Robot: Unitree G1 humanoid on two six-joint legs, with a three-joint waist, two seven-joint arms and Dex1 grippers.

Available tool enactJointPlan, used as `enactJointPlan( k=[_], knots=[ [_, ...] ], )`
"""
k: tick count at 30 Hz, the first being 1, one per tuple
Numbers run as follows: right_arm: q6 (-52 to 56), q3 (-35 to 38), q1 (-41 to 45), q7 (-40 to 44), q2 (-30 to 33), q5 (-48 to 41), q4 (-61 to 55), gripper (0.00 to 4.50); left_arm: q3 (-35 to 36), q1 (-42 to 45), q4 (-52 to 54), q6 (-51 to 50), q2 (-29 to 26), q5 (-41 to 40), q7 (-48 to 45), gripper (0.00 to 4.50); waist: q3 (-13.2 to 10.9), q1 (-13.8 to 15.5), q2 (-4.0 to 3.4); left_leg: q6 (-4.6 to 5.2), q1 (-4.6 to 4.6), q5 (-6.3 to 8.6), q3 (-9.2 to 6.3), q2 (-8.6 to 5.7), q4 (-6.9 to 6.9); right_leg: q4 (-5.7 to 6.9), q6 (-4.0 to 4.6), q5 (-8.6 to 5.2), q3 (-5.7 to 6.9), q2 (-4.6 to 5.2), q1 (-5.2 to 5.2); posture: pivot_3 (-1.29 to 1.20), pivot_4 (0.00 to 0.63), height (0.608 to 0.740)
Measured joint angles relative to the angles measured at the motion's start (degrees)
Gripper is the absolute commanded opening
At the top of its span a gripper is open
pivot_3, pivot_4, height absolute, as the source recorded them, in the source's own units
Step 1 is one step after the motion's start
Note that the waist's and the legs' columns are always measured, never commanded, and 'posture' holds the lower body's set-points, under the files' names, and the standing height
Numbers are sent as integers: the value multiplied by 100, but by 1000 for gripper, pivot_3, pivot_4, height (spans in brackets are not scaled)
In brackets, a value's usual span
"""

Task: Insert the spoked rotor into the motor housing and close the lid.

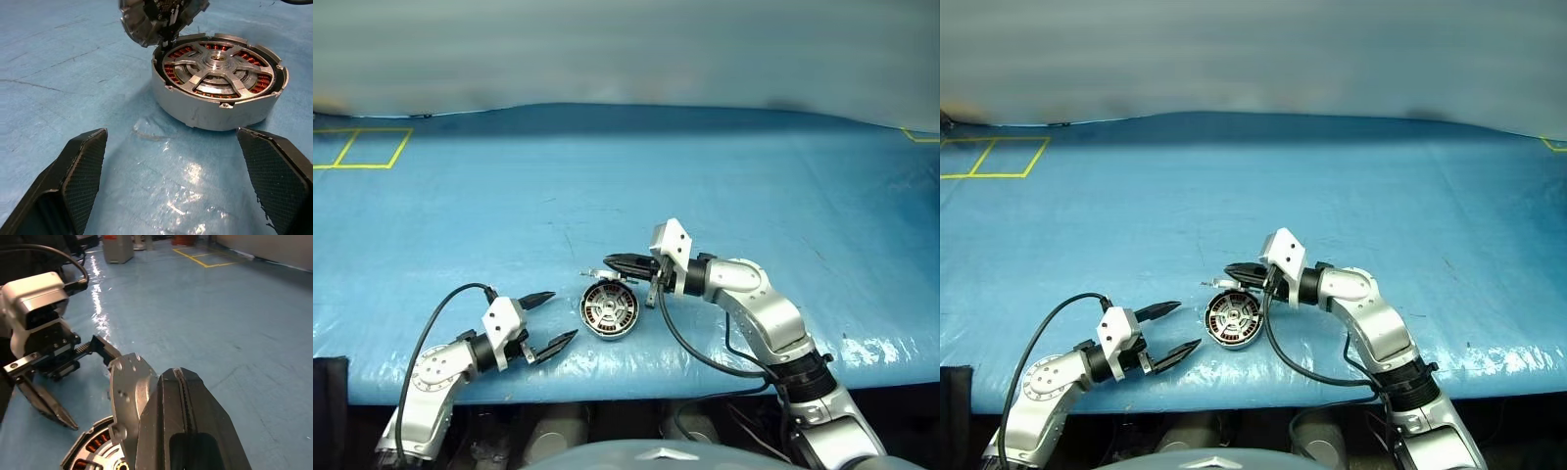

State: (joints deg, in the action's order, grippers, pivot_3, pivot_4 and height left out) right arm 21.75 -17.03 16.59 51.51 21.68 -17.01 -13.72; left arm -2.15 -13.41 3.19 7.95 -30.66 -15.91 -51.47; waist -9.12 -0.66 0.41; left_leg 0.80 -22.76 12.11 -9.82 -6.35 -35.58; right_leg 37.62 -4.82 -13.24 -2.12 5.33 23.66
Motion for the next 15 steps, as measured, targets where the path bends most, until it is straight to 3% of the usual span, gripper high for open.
enactJointPlan(
  k=[5, 15],
  knots=[
    [-14, -381, -229, 193, 368, 245, -92, 19, 142, -271, 221, -30, -274, -135, -210, 4500, 0, -2, 0, -1, 2, 1, 1, 3, -1, 2, -5, -9, 0, 11, 0, 0, 150, 740],
    [-294, -954, -229, -69, 284, 968, 229, 19, 358, -509, 375, -129, -586, -295, -409, 4500, 4, -2, 2, -5, 20, 2, 3, 7, -1, 1, -3, -14, 0, 10, -1, 0, 150, 740]
  ],
)
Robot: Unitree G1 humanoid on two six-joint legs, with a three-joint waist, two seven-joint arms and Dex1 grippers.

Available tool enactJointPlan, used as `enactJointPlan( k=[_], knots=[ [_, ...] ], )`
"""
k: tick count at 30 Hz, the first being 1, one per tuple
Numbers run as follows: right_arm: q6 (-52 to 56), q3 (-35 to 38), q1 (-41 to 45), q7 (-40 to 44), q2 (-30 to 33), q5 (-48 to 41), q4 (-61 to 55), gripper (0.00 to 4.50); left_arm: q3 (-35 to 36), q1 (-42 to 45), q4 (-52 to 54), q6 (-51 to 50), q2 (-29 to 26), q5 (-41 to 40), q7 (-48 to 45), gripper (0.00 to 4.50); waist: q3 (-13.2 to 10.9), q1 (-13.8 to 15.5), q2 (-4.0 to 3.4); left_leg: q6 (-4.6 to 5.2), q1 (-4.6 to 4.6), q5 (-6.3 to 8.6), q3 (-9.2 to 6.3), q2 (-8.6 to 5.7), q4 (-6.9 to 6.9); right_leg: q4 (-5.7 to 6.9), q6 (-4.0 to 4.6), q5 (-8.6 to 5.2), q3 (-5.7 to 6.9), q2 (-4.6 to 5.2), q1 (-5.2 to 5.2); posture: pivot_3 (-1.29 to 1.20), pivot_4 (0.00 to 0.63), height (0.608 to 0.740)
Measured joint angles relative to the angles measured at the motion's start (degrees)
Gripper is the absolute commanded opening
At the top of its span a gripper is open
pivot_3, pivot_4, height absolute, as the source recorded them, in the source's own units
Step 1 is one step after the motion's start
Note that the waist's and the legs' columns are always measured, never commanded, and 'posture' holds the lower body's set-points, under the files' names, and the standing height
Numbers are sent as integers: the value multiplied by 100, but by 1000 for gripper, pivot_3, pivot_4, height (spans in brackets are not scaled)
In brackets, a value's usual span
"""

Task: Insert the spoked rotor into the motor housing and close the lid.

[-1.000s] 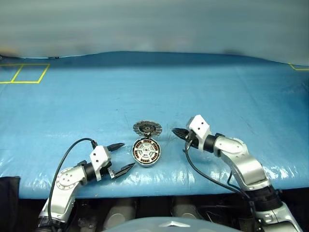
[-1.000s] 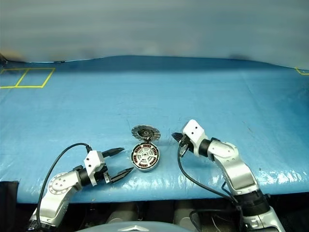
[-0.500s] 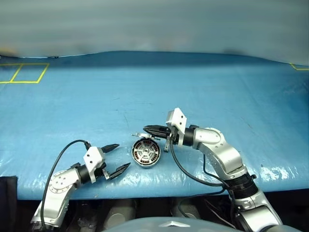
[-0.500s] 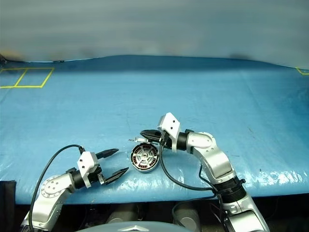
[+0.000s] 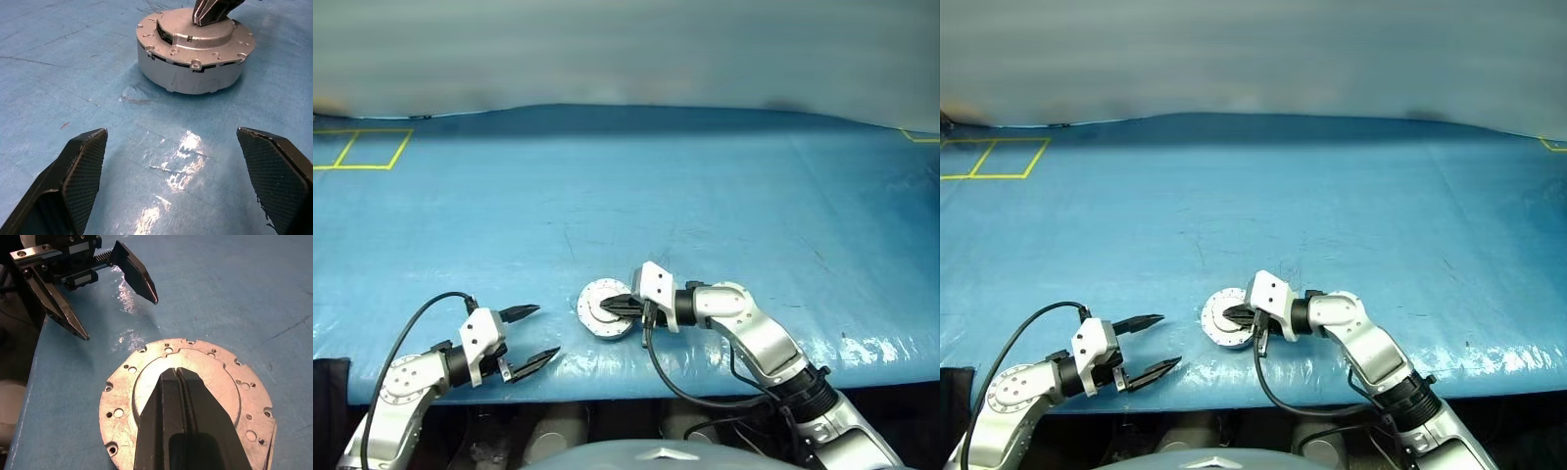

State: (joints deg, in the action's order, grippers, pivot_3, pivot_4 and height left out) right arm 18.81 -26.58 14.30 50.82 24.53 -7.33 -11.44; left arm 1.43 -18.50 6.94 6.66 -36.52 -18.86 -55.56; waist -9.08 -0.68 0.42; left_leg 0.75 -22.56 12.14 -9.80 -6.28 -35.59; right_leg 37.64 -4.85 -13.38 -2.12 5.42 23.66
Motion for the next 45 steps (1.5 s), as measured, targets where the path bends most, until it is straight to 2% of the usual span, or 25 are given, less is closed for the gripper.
enactJointPlan(
  k=[7, 9, 11, 14, 22, 34, 37, 40, 45],
  knots=[
    [-223, 128, -121, -130, -104, -2, 105, 19, -87, 138, -28, 15, 148, 27, -12, 4500, 8, 9, 8, -3, 8, 1, 0, 0, -8, 0, 11, -7, 1, 0, -8, 0, 150, 740],
    [-146, 230, -185, -89, -181, -191, 129, 383, -138, 151, -49, 18, 193, 42, -14, 4500, 7, 6, 7, -2, 4, 0, 0, 0, -8, 0, 10, -5, 0, -1, -4, 0, 150, 740],
    [0, 306, -212, 46, -140, -396, 117, 890, -155, 184, -74, 27, 221, 56, -18, 4500, 7, 3, 8, 0, 0, 0, 0, 0, -7, 0, 1, 0, 0, -1, -4, 0, 150, 740],
    [148, 332, -237, 205, -42, -581, 19, 1900, -158, 219, -168, 48, 240, 79, -34, 4500, 7, 1, 7, -1, -2, 0, -1, 2, -1, 1, -2, 2, 0, -2, -4, 0, 150, 740],
    [165, 291, -229, 178, -50, -565, -13, 4486, -191, 243, -213, 72, 258, 94, -73, 4500, 6, 4, 7, -2, -4, 1, -1, 2, -1, 1, 0, 0, 1, -1, -2, 0, 150, 740],
    [33, 211, -228, 28, -83, -203, 62, 4486, -197, 327, -387, 199, 275, 136, -76, 4500, 6, 3, 7, -2, -7, 1, 0, 2, 0, 1, -2, 2, 1, -3, -1, 0, 150, 740],
    [11, 212, -224, 19, -112, -187, 124, 3918, -198, 330, -477, 281, 284, 195, -76, 4500, 6, 4, 7, -2, -6, 1, 0, 2, -1, 1, -2, 2, 1, -3, -1, 0, 150, 740],
    [-10, 222, -201, 2, -125, -127, 158, 3054, -198, 340, -479, 311, 287, 204, -75, 4500, 7, 5, 7, -3, -5, 2, -1, 2, -1, 1, -2, 1, 1, -2, 0, 0, 150, 740],
    [-25, 232, -206, 19, -154, -115, 162, 3047, -198, 345, -478, 340, 297, 222, -67, 4500, 6, 1, 7, -2, -5, 1, -1, 2, 0, 1, -2, 2, 1, -3, -1, 0, 150, 740]
  ],
)
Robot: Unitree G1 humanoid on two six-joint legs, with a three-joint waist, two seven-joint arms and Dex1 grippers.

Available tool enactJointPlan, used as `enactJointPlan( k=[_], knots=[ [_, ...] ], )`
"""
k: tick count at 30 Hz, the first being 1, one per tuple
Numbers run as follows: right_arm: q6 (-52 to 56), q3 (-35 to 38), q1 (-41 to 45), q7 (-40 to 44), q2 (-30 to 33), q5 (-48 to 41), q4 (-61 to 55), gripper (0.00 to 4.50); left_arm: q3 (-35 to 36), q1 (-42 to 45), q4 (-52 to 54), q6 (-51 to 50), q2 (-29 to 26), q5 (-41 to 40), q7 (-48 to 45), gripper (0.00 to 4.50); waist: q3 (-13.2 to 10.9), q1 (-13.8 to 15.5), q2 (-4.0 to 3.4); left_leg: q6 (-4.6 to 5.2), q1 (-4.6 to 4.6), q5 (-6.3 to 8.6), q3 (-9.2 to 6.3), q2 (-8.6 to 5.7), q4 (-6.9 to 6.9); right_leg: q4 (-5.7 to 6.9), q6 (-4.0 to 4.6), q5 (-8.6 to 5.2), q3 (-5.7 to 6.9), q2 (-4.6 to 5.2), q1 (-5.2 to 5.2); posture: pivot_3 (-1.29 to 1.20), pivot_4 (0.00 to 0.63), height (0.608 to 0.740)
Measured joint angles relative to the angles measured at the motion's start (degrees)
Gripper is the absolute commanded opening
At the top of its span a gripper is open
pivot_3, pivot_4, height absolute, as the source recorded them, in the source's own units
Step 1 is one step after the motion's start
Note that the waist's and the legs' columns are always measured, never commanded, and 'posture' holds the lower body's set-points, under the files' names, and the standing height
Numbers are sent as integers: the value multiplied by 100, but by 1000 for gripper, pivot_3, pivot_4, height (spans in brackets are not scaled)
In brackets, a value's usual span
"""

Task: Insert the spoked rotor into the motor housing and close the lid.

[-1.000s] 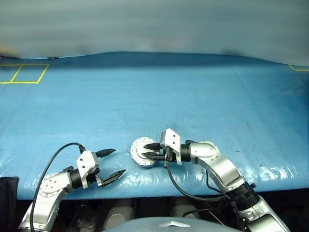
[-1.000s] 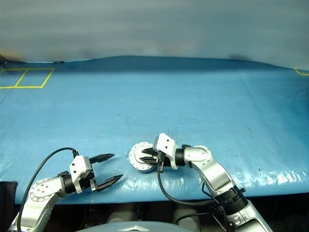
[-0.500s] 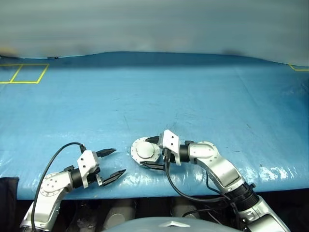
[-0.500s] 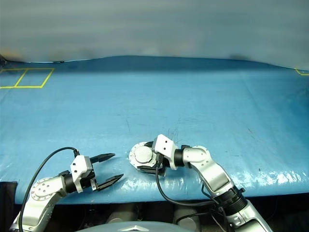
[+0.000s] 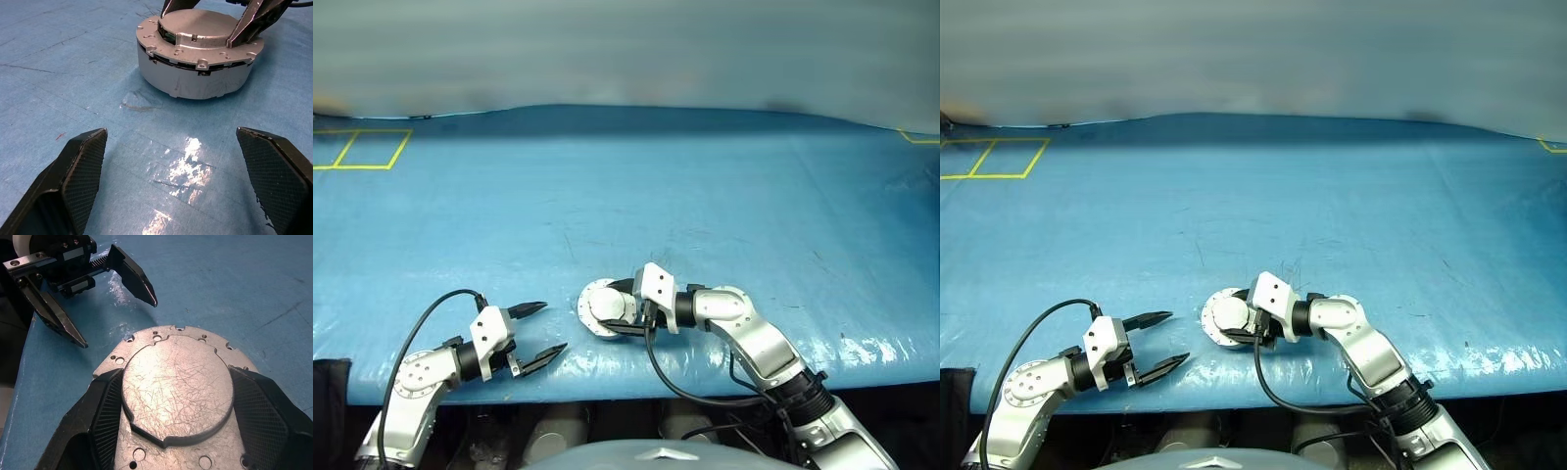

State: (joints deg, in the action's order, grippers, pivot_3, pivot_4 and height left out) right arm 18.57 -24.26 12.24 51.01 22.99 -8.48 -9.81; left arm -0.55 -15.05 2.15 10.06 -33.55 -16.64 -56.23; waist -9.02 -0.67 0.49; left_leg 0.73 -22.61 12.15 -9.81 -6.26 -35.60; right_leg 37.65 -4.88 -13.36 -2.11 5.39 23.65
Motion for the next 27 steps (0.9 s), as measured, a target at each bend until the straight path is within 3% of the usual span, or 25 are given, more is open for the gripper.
enactJointPlan(
  k=[27],
  knots=[
    [-40, -11, 210, 256, 215, 136, -6, 3047, -58, 10, 2, -61, 190, 28, 24, 4500, 0, 6, 0, 0, -4, 0, 0, -1, -1, 0, -1, 1, 0, 1, -2, 0, 150, 740]
  ],
)
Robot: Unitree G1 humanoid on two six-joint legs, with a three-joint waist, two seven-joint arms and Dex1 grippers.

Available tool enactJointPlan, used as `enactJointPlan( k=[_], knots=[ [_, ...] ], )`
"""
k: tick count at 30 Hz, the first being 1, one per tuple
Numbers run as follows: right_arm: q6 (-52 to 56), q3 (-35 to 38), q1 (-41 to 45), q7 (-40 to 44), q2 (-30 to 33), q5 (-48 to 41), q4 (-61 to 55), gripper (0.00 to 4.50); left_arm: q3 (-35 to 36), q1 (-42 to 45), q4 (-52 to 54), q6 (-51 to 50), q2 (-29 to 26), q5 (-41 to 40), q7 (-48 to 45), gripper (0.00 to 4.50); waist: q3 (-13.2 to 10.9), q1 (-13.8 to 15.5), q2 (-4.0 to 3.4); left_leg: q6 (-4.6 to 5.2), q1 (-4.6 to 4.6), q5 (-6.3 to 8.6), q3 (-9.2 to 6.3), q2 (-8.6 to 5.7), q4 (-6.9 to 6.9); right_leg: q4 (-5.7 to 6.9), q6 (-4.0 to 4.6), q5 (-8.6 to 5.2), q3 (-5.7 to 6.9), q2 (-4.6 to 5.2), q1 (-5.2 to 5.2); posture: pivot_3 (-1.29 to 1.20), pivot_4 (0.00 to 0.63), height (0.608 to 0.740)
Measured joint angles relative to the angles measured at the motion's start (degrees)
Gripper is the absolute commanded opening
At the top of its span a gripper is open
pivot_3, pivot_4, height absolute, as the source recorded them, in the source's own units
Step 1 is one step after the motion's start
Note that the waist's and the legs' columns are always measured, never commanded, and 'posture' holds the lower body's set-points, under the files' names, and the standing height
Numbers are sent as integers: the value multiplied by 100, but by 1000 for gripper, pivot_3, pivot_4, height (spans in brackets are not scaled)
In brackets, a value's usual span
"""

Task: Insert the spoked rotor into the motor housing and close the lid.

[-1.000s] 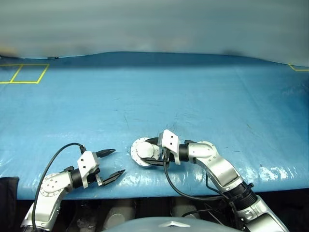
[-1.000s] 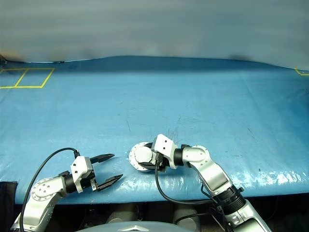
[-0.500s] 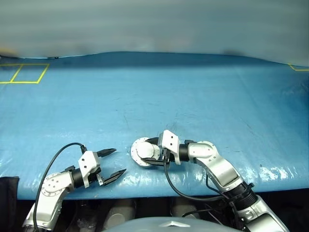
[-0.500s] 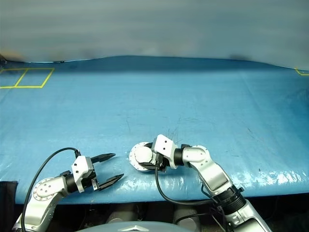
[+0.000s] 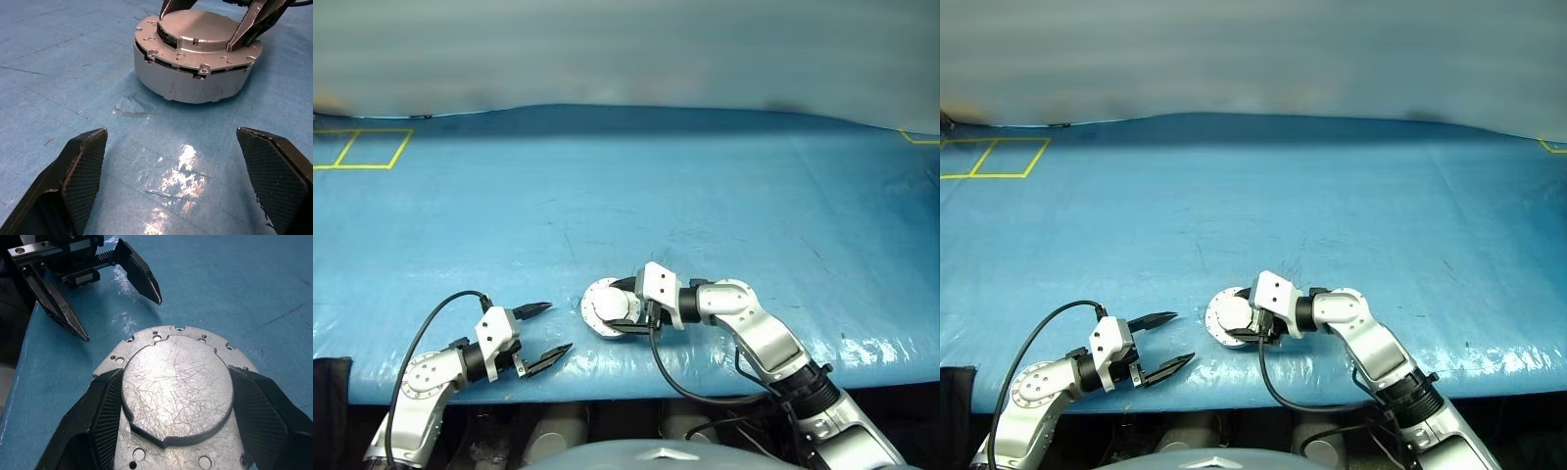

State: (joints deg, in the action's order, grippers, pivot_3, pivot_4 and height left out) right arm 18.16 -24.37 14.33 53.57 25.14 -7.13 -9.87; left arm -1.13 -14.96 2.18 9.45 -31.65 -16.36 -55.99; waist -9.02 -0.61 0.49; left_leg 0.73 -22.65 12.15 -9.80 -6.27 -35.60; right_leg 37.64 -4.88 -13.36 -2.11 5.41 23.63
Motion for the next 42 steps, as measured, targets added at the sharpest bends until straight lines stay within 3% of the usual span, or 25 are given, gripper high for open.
enactJointPlan(
  k=[25, 32, 35, 42],
  knots=[
    [-47, -174, 156, -111, -63, 362, 57, 3047, -148, -105, 251, -173, 12, 7, 342, 4500, 0, -9, 0, -1, 5, 0, 0, 3, -1, 3, 0, -1, 0, -3, 0, 0, 150, 740],
    [-61, -197, 201, -144, -61, 403, 96, 3047, -26, 116, 603, -466, 359, -348, 687, 4500, 1, 0, 1, -4, 10, -2, -3, 3, -13, 8, 2, -2, 4, -2, -4, 0, 150, 740],
    [-61, -205, 201, -145, -61, 402, 99, 3047, 48, 313, 749, -615, 423, -556, 710, 3882, 1, -6, 0, -4, 10, -3, -1, 3, -13, 8, 2, -1, 3, -3, -6, 0, 150, 740],
    [-66, -214, 200, -156, -61, 403, 99, 3047, -102, 426, 758, -712, 262, -500, 444, 1526, 1, -3, 0, -5, 9, -3, 0, 4, -11, 9, 2, 0, 2, -5, -8, 0, 150, 740]
  ],
)
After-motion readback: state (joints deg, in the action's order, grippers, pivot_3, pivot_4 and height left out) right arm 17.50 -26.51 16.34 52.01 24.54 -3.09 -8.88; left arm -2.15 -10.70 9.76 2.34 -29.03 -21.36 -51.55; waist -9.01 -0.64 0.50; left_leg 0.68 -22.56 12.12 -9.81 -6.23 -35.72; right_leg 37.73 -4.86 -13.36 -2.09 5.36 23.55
